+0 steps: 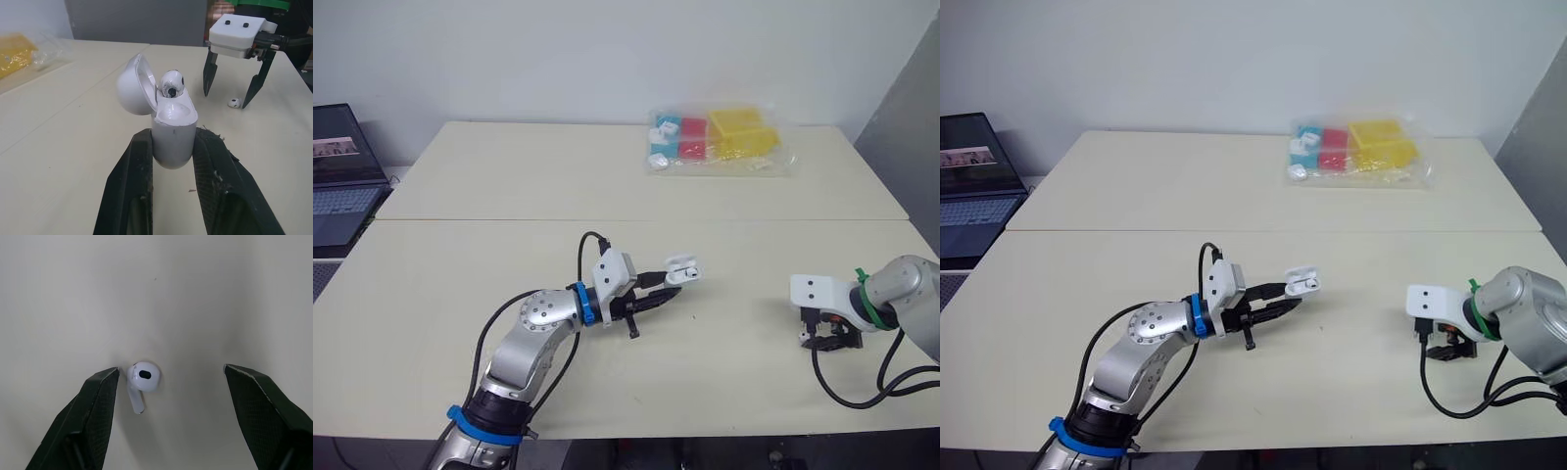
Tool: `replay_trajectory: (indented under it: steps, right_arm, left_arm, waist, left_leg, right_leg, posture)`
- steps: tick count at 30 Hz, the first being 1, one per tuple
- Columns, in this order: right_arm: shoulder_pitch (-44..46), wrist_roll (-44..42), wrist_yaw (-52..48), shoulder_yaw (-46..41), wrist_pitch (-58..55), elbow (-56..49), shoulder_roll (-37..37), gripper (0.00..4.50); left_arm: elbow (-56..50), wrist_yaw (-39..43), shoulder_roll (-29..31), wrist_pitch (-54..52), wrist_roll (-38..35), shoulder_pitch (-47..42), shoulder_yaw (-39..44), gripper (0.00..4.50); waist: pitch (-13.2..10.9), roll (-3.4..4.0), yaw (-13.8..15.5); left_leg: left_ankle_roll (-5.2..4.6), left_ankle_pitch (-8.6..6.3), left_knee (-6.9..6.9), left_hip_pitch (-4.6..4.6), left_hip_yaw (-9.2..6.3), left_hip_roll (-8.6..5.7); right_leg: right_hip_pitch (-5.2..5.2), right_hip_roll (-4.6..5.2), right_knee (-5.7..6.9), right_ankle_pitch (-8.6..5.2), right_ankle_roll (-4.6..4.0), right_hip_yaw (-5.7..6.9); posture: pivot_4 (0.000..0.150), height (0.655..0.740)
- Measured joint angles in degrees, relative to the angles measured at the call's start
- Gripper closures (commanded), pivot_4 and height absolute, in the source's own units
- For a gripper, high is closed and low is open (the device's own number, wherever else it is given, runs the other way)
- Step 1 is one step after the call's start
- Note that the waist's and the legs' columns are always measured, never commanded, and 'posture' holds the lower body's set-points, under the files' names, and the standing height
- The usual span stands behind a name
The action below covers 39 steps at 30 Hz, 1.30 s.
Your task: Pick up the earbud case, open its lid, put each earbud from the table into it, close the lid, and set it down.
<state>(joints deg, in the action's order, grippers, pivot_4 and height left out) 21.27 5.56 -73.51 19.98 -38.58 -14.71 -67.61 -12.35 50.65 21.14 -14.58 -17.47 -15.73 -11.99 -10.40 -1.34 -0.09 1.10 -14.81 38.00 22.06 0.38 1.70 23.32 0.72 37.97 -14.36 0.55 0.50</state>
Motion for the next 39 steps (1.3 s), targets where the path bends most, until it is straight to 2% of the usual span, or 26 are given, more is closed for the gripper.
replay_trajectory:
  steps: [2,5,12,21,26,30,36,39]
  right_arm:
    - [0.0,0.1,-0.1,0.3,-0.1,0.2,0.0,0.94]
    - [0.0,0.1,-0.2,0.4,-0.6,0.2,0.1,1.58]
    - [-0.6,0.0,-0.3,0.6,-1.8,-1.4,0.1,4.03]
    - [-1.0,-0.1,-0.4,0.4,-1.6,-2.0,0.0,4.04]
    - [-1.1,-3.1,-1.5,-3.2,0.2,-2.2,-0.3,4.04]
    - [-3.5,-10.3,-1.9,-14.0,0.2,-6.3,-0.6,4.04]
    - [-3.5,-23.4,0.6,-27.9,-7.6,-14.8,3.8,4.04]
    - [2.5,-33.5,6.9,-34.0,-16.1,-17.9,13.2,4.04]
  left_arm:
    - [0.0,0.0,-0.1,0.0,0.1,0.0,0.0,3.72]
    - [0.1,-0.1,-0.3,0.1,0.3,0.0,-0.1,3.72]
    - [1.1,-0.1,-0.7,0.1,0.7,0.0,-0.1,3.72]
    - [1.8,0.0,-1.1,0.2,0.9,-0.7,-0.1,3.72]
    - [2.0,0.0,-1.2,0.3,0.8,-1.0,0.0,3.72]
    - [2.1,0.1,-1.4,0.4,0.5,-1.7,0.1,3.72]
    - [3.4,0.2,-1.8,1.5,0.5,-2.7,0.2,3.72]
    - [4.5,0.3,-2.2,1.9,0.5,-3.8,0.3,3.72]
  waist:
    - [0.0,0.0,0.0]
    - [0.0,0.0,0.0]
    - [0.0,0.0,0.0]
    - [0.0,-0.01,0.0]
    - [0.0,0.0,0.0]
    - [0.0,-0.01,0.1]
    - [0.0,-0.01,0.1]
    - [0.0,-0.07,-0.1]
  left_leg:
    - [0.0,0.0,0.0,0.0,0.01,0.0]
    - [0.0,0.0,0.0,0.0,0.01,0.0]
    - [0.0,0.0,0.02,-0.02,0.02,0.01]
    - [0.0,0.0,0.02,-0.01,0.0,0.0]
    - [0.0,0.0,0.0,0.0,0.0,0.0]
    - [0.0,0.0,0.0,0.06,-0.05,0.0]
    - [0.0,0.0,0.02,0.06,-0.06,0.0]
    - [0.0,0.0,0.05,0.02,-0.05,-0.03]
  right_leg:
    - [0.0,0.0,-0.01,0.0,0.0,-0.01]
    - [0.0,0.01,-0.01,0.0,0.0,-0.01]
    - [-0.01,0.01,0.02,0.01,0.01,0.02]
    - [-0.01,-0.01,0.01,0.01,0.0,0.01]
    - [0.0,-0.01,-0.01,0.0,0.0,0.02]
    - [0.0,-0.01,-0.03,0.0,0.01,0.04]
    - [0.0,-0.01,-0.01,0.01,0.01,0.05]
    - [-0.02,-0.1,0.03,0.03,0.0,0.01]
  posture:
    - [0.15,0.74]
    - [0.15,0.74]
    - [0.15,0.74]
    - [0.15,0.74]
    - [0.15,0.74]
    - [0.15,0.74]
    - [0.15,0.74]
    - [0.15,0.74]
